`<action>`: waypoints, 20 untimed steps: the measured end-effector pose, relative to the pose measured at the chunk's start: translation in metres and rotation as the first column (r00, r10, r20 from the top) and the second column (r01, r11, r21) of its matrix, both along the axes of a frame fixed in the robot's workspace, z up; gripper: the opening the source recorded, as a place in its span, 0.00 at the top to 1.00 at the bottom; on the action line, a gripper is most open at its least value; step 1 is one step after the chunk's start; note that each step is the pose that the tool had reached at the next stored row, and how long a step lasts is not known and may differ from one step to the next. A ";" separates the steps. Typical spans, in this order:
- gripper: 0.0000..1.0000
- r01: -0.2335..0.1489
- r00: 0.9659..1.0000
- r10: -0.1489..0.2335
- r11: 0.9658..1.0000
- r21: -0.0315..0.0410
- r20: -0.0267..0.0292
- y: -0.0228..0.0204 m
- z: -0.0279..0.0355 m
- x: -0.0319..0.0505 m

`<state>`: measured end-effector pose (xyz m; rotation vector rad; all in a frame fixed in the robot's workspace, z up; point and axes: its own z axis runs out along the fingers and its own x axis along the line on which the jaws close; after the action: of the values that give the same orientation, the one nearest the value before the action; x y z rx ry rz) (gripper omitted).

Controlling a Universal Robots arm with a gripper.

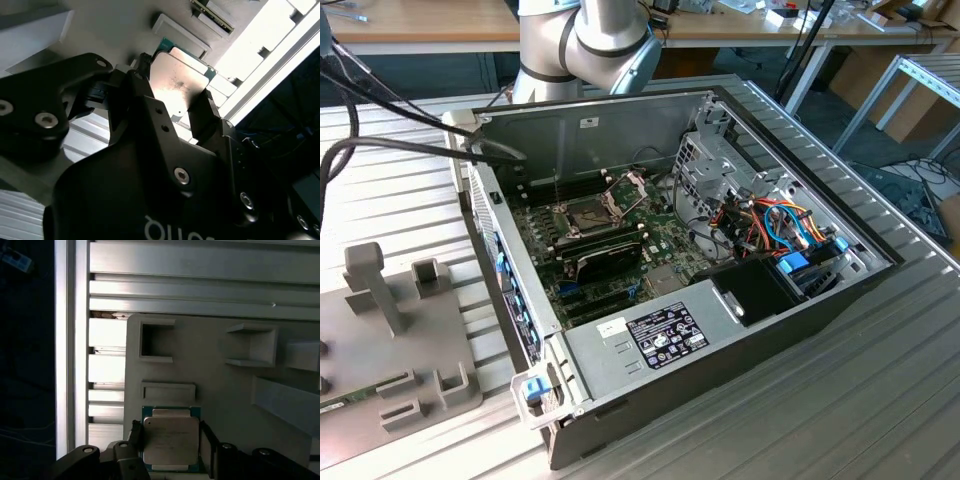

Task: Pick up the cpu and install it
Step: 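Pick up the cpu and move it towards the insertion slot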

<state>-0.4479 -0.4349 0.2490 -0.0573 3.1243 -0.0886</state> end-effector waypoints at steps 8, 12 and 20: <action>0.45 0.000 1.000 0.000 1.000 0.000 0.000 0.0000 0.0286 0.0000; 0.45 0.000 1.000 0.000 1.000 0.000 0.000 0.0001 0.0399 0.0000; 0.45 0.000 1.000 0.000 1.000 0.000 0.000 0.0002 0.0709 0.0000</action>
<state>-0.4479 -0.4348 0.3199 -0.0573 3.1242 -0.0887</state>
